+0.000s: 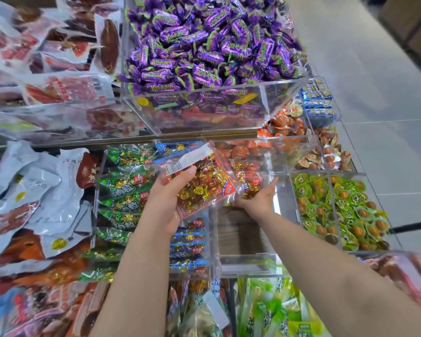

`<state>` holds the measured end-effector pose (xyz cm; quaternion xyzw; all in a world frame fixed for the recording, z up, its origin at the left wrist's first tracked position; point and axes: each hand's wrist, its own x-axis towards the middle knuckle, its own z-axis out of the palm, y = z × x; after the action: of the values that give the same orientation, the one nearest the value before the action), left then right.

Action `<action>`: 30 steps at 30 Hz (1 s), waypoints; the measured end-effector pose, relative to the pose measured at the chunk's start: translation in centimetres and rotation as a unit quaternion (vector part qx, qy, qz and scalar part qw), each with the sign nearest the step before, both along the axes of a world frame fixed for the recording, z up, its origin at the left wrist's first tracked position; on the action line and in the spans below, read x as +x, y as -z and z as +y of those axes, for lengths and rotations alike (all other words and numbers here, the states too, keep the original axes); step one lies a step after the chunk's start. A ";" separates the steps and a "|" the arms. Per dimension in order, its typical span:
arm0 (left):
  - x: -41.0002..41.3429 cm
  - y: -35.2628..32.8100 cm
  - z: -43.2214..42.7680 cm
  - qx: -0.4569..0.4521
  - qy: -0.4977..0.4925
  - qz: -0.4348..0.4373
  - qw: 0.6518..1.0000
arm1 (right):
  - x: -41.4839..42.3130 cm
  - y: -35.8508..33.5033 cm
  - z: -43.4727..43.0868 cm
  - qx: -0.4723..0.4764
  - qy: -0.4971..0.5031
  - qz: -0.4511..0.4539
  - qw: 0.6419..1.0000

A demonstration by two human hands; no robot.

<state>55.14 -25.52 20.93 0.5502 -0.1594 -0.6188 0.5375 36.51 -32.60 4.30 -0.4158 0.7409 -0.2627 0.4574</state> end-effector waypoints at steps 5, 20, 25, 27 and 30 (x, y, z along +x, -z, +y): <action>-1.6 -0.1 0.4 -0.003 0.010 0.004 1.000 | -1.6 -5.5 3.5 -0.093 0.027 -0.101 0.990; -5.0 -2.1 1.7 0.045 0.158 -0.078 0.983 | -5.1 -16.2 7.3 -0.559 -0.393 0.192 0.705; -3.4 -1.9 1.3 0.070 0.107 -0.183 0.975 | -6.8 -16.0 7.0 -0.494 -0.281 0.123 0.814; -1.7 -1.6 1.2 0.041 0.109 -0.188 0.975 | -8.0 -15.1 6.2 -0.387 -0.210 0.088 0.894; 0.1 -1.5 1.2 0.037 0.069 -0.168 0.983 | -8.3 -12.2 4.2 -0.212 -0.267 0.142 0.929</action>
<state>55.22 -24.32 22.41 0.6540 -0.2615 -0.5584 0.4383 28.17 -28.42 16.52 -0.7189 0.5865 -0.2199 0.3013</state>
